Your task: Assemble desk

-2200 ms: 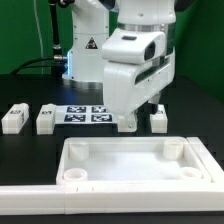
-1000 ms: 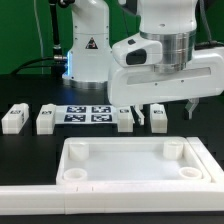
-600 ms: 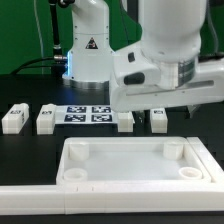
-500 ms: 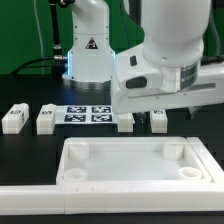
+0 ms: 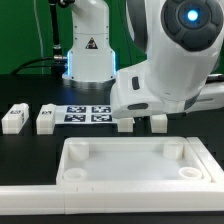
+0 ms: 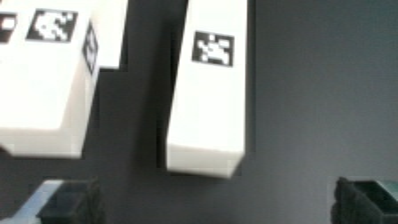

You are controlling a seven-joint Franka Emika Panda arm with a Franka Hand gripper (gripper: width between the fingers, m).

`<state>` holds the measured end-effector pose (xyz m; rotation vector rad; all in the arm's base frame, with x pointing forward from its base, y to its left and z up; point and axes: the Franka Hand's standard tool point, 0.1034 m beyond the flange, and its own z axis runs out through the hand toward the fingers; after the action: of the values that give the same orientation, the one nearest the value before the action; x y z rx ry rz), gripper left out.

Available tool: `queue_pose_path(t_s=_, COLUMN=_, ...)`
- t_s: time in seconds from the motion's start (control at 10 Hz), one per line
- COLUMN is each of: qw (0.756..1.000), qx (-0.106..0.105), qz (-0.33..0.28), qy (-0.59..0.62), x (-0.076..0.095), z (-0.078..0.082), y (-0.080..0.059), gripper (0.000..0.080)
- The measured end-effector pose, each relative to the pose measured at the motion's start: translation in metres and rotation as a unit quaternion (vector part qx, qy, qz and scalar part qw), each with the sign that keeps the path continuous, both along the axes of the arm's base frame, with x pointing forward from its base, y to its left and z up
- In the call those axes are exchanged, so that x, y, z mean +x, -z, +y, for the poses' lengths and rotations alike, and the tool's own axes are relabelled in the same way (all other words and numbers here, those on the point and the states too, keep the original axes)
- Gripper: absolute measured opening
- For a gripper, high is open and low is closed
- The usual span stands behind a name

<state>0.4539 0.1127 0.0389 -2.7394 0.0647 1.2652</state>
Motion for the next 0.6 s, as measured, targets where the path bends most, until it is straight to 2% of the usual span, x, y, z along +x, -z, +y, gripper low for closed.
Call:
queue_pose_path(t_s=0.1, qw=1.0, qx=-0.019, qz=0.012, qy=0.016, x=-0.0037, z=0.0029, y=0.0007, gripper=0.0649)
queue_pose_path(t_s=0.2, qw=1.0, qx=-0.009, qz=0.008, qy=0.009, x=-0.0027, z=0.0026, y=0.0011, gripper=0.0649)
queue_pose_path(t_s=0.5, qw=1.0, qx=-0.009, qz=0.008, qy=0.008, x=-0.0035, z=0.0029, y=0.0015, gripper=0.0649)
queue_pose_path(t_s=0.6, qw=1.0, qx=-0.01, qz=0.01, qy=0.009, x=-0.0089, z=0.0038, y=0.0073, gripper=0.0649)
